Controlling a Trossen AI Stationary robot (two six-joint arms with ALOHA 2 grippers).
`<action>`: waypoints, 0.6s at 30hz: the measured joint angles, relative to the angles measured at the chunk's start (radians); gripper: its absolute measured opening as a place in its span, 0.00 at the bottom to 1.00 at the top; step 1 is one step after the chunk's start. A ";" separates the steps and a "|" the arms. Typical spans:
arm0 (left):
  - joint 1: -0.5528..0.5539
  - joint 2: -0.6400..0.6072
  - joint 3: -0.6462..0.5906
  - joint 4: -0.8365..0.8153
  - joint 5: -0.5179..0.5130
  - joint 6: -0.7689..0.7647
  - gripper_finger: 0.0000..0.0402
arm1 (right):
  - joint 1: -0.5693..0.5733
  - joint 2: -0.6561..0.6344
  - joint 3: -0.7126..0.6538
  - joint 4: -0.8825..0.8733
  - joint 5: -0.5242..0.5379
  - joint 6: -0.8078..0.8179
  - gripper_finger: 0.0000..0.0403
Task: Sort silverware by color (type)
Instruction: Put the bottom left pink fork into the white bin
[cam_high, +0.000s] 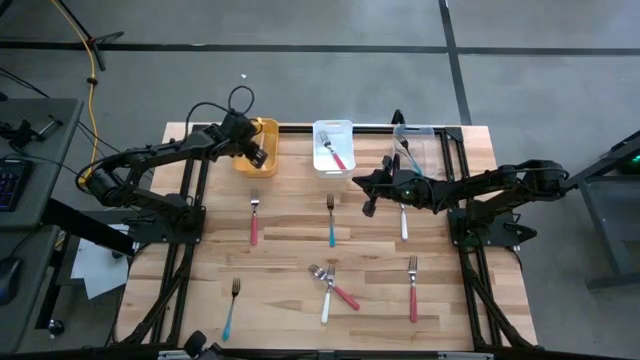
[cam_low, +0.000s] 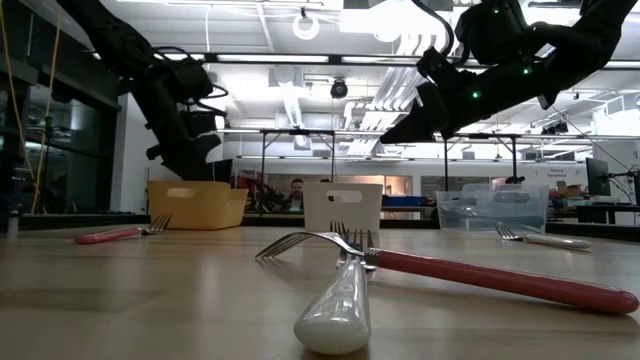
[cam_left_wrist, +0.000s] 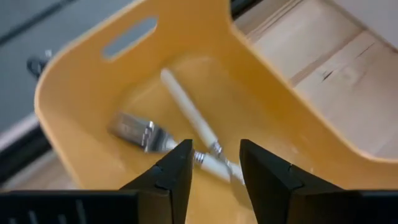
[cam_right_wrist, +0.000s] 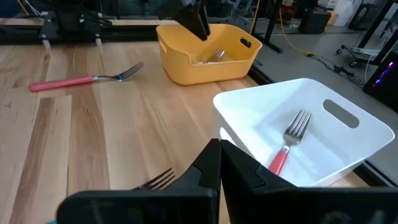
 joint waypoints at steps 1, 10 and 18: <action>-0.003 0.000 0.000 0.015 0.001 0.018 0.30 | -0.001 0.000 0.000 0.001 0.000 0.000 0.00; -0.074 -0.057 -0.002 0.149 0.023 0.160 0.16 | -0.002 0.000 0.000 0.001 0.003 0.053 0.00; -0.236 -0.090 -0.121 0.476 0.044 0.220 0.11 | -0.002 0.000 0.030 0.002 -0.002 0.014 0.00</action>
